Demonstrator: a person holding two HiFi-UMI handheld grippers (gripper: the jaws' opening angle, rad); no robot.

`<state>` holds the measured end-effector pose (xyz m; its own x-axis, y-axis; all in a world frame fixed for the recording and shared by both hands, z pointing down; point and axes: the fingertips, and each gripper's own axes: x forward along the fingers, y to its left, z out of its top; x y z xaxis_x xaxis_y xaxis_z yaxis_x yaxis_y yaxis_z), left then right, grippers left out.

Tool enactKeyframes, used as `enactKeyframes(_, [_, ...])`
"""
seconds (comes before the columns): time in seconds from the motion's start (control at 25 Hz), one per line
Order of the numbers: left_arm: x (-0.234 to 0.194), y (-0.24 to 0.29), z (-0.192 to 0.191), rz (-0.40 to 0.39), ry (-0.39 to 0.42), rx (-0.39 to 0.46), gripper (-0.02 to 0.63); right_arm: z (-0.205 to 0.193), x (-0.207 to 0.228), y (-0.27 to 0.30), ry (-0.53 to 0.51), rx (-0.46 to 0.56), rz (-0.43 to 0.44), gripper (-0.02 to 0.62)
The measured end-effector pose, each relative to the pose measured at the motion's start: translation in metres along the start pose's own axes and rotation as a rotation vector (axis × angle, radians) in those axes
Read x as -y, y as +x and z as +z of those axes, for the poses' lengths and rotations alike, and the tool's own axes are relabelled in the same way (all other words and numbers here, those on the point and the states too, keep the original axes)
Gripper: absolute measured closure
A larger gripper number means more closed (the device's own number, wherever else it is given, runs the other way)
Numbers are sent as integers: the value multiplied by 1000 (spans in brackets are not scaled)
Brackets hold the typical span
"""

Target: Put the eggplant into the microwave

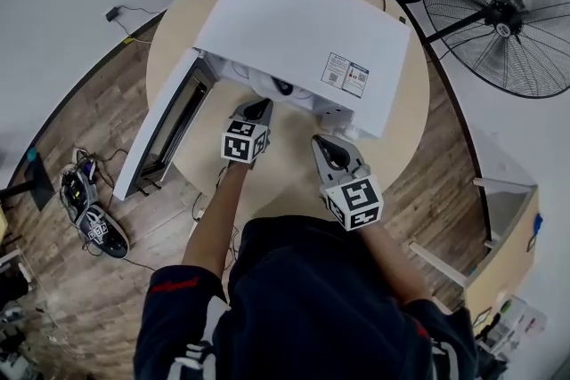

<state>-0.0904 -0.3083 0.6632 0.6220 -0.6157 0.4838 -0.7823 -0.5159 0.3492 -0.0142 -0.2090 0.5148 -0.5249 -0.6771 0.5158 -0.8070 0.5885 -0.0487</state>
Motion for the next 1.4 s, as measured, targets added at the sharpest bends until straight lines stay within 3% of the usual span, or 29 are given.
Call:
enactKeyframes(0.88, [-12,25,16,19,-28,-24,589,0,4,1,0,-4,-7,584])
enactKeyframes(1.4, [-7,-33,23,45,5,46,589,13,-9,-2,-30,36,44,584])
